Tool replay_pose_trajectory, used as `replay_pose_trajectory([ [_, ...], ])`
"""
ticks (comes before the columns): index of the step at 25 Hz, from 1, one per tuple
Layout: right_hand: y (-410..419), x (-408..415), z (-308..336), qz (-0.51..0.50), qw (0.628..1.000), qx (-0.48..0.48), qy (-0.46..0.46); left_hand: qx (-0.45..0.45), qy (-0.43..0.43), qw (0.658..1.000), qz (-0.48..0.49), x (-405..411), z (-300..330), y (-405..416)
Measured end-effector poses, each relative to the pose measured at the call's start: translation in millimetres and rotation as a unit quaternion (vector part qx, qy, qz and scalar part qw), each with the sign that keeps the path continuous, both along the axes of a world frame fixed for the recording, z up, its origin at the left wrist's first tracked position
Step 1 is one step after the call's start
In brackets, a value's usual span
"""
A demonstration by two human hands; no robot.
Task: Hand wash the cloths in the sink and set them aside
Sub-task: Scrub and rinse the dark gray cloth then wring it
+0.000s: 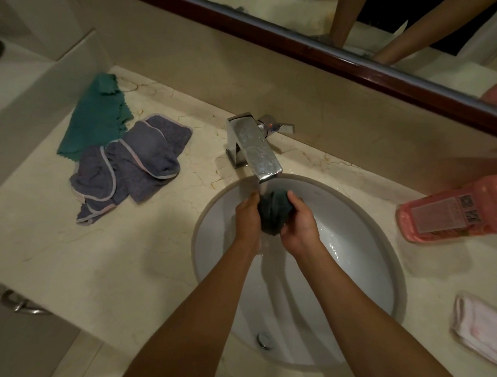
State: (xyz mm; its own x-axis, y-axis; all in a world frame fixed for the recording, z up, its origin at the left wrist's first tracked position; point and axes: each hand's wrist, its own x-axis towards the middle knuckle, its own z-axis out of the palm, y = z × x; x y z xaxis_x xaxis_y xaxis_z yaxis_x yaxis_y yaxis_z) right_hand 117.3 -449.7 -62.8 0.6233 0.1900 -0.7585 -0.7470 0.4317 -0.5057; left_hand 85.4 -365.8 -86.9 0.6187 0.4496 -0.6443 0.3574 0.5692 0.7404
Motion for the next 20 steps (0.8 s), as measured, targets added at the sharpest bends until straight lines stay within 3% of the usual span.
replay_pose_trajectory([
  [5, 13.9, 2.4, 0.9, 0.035, 0.999, 0.009, 0.004, 0.093, -0.019, 0.995, 0.027, -14.6, -0.4, 9.8],
  [15, 28.2, -4.2, -10.8, 0.016, 0.998, 0.044, 0.032, 0.058, 0.003, 0.994, 0.087, -26.9, 0.2, 28.4],
  [20, 40.0, 0.5, -8.7, 0.024, 0.998, 0.027, 0.05, 0.078, -0.052, 0.994, 0.06, -25.0, 2.2, 29.1],
])
